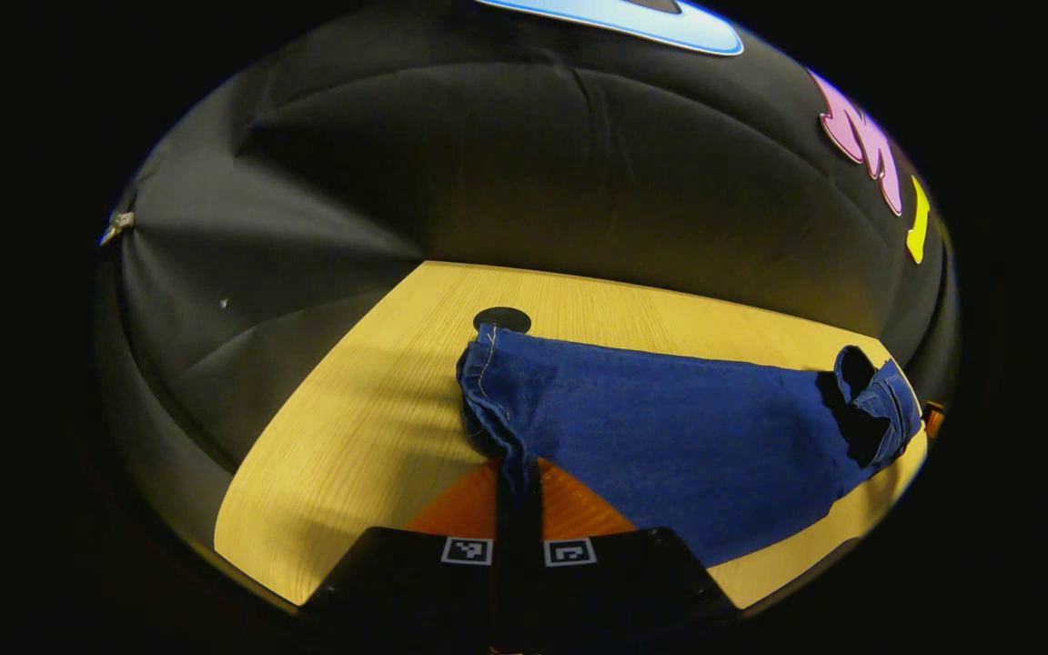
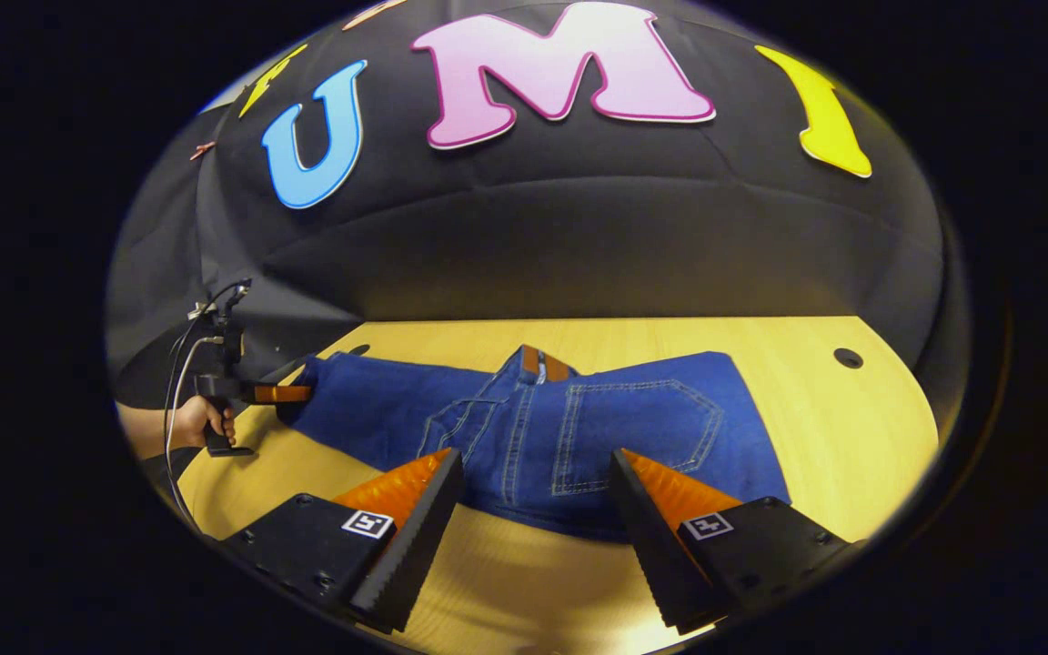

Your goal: Grasp the waist and the cuffs of the jeans and fold them to make the two legs overlap; first hold the waist and fold one-third of the jeans toward the cuffs, then hold the cuffs and fold the remaining one-third in the same direction to finish folding.

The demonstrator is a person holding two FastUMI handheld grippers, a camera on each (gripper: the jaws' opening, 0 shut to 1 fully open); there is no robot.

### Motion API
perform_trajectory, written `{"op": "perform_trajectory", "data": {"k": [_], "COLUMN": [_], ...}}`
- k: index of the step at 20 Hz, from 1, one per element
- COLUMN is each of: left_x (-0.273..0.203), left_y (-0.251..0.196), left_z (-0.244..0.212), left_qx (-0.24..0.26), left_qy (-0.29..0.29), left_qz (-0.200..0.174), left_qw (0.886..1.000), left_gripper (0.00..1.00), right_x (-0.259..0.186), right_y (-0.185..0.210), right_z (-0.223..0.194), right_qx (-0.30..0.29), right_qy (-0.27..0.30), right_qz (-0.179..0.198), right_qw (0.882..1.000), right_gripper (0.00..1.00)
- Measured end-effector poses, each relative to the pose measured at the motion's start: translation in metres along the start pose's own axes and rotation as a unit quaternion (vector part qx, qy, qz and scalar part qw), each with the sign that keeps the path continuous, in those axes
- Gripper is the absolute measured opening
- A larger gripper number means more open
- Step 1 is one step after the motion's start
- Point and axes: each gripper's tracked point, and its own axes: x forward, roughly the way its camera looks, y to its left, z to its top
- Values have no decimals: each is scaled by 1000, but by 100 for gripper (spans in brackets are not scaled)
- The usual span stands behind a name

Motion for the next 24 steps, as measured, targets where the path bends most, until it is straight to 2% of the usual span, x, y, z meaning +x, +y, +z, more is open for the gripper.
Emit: {"op": "perform_trajectory", "data": {"k": [3,4,5,7,9,10,11,13,16,18,21,24], "left_x": [-9,-13,-15,-31,-53,-66,-75,-94,-119,-134,-142,-133], "left_y": [-5,-6,-9,-24,-43,-56,-75,-118,-186,-243,-328,-404], "left_z": [11,19,23,46,79,87,97,122,151,160,159,134], "left_qx": [21,17,6,-5,11,17,17,12,42,52,51,57], "left_qy": [-3,-8,-15,-35,-48,-41,-44,-50,-66,-68,-63,-41], "left_qz": [8,8,2,-17,-21,-20,-26,-44,-63,-93,-145,-197], "left_qw": [1000,1000,1000,999,999,999,999,998,995,992,986,978], "left_gripper": [6,11,6,6,6,1,6,6,6,6,6,6], "right_x": [-6,-9,-17,-32,-53,-61,-71,-91,-126,-149,-179,-208], "right_y": [-33,-43,-53,-76,-100,-112,-122,-140,-167,-181,-194,-209], "right_z": [9,12,15,25,36,43,50,63,76,80,78,75], "right_qx": [10,12,13,15,12,12,13,24,35,44,63,70], "right_qy": [-7,-6,-5,-8,-13,-17,-21,-32,-42,-45,-46,-53], "right_qz": [-27,-37,-46,-67,-90,-102,-114,-132,-159,-175,-189,-209], "right_qw": [1000,999,999,998,996,995,993,990,986,983,979,974], "right_gripper": [99,99,99,99,99,99,99,98,98,98,98,98]}}
